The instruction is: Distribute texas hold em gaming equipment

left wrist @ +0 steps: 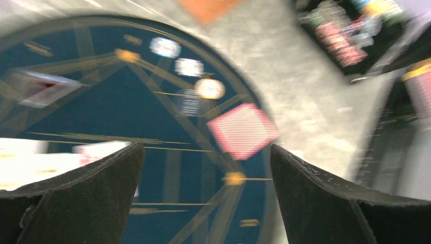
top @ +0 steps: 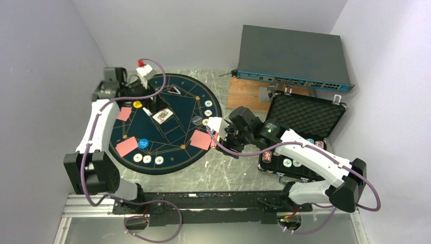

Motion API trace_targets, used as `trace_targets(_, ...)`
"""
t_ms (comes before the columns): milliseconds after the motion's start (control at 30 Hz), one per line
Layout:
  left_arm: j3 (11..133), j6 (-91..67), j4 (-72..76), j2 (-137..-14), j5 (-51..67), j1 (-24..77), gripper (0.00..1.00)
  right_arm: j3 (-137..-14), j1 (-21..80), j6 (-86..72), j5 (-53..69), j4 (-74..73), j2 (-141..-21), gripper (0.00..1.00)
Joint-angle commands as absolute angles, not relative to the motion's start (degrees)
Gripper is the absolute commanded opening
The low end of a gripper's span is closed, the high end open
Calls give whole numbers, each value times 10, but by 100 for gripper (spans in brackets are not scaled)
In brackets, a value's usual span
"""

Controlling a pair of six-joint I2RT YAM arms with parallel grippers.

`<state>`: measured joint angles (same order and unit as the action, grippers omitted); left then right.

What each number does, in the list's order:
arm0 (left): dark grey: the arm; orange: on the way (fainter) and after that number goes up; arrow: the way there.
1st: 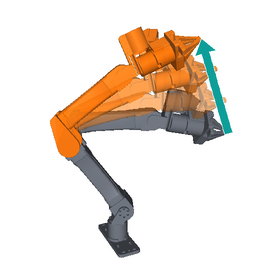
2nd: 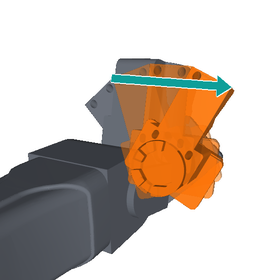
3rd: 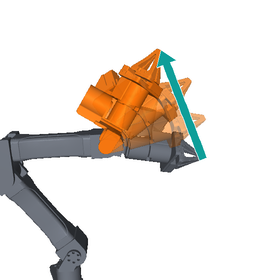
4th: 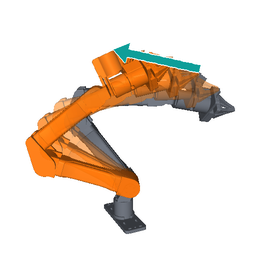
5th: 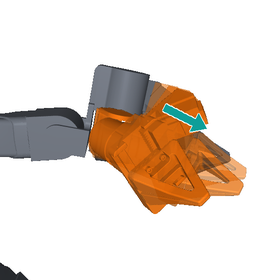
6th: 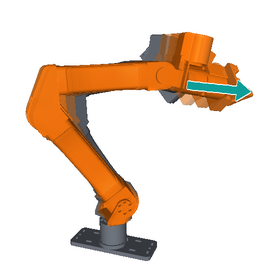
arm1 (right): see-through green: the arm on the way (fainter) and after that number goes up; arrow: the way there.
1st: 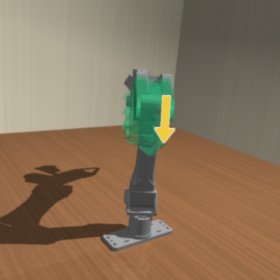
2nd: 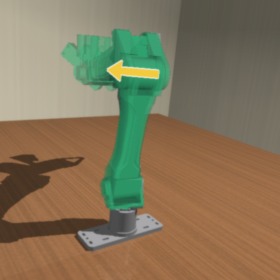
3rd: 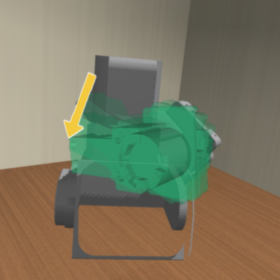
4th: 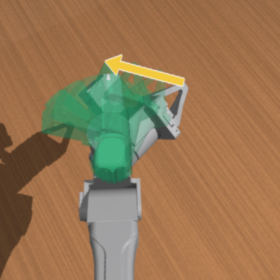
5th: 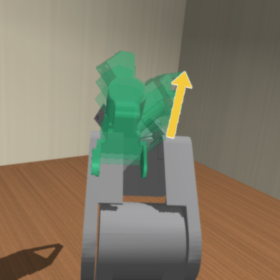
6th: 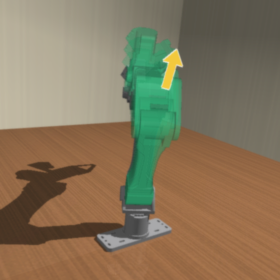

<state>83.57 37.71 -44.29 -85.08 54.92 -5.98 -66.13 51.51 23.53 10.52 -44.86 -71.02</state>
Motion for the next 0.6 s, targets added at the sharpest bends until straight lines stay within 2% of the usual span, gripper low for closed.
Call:
trace_targets(0, 662, -174, -139, -752, 633, 42, 100, -691, 514, 237, 104, -413, -709, 0)
trace_targets(67, 610, -269, -45, -719, 622, 95, 100, -695, 515, 242, 103, -414, -713, 0)
trace_targets(200, 587, -346, -5, -712, 605, 182, 100, -703, 516, 242, 106, -417, -720, 0)
trace_targets(433, 583, -334, -22, -729, 568, 274, 99, -712, 519, 240, 104, -411, -726, 0)
trace_targets(567, 578, -330, -36, -741, 553, 290, 94, -713, 520, 238, 104, -410, -724, 0)
